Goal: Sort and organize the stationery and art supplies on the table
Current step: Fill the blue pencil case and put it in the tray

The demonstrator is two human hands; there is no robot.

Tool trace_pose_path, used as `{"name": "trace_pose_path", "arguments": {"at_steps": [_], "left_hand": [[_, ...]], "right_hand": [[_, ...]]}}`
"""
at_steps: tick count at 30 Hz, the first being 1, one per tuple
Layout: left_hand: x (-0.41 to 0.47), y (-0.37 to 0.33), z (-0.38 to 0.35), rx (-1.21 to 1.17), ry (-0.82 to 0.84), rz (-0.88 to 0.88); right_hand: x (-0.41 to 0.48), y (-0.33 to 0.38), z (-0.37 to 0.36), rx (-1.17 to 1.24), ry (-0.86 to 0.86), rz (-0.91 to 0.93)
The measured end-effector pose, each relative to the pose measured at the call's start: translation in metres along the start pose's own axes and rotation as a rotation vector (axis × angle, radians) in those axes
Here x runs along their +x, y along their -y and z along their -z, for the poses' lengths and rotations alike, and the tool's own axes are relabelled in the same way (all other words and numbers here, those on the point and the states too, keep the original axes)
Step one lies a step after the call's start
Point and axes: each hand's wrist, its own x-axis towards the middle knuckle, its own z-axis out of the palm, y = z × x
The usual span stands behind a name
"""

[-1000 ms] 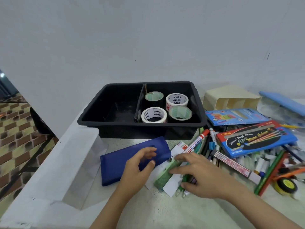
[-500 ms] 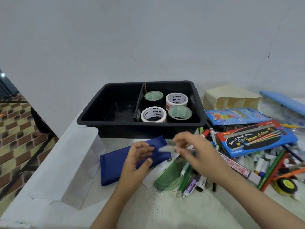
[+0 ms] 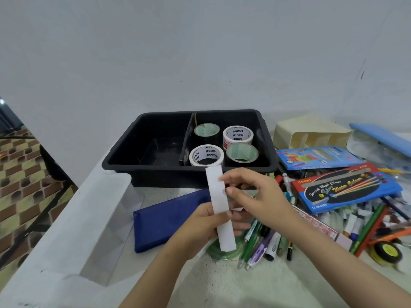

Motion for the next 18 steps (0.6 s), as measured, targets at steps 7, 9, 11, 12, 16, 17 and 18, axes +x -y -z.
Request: {"name": "trace_pose_path", "arguments": {"at_steps": [7, 9, 11, 12, 16, 17, 18], "left_hand": [[-0.003, 0.005, 0.02, -0.281, -0.214, -0.06], [-0.004, 0.005, 0.026, -0.32, -0.272, -0.076], [-0.004, 0.006, 0.031, -0.336, -0.321, -0.091], [-0.004, 0.006, 0.033, -0.345, -0.34, -0.101], [-0.003, 0.01, 0.042, -0.398, -0.376, -0.137], [-0.003, 0.011, 0.044, -0.407, -0.38, -0.137], [-0.002, 0.012, 0.045, -0.415, -0.381, -0.133]], "right_hand": [[-0.029, -0.025, 0.008, -0.505, 0.29, -0.056], [-0.036, -0.03, 0.006, -0.66, 0.445, -0.069], [-0.039, -0.031, 0.003, -0.692, 0.477, -0.086], [-0.039, -0.031, 0.002, -0.68, 0.464, -0.072], [-0.036, -0.031, 0.002, -0.634, 0.453, -0.028], [-0.035, -0.03, 0.002, -0.629, 0.48, -0.029], [-0.034, -0.03, 0.002, -0.626, 0.519, -0.04]]}}
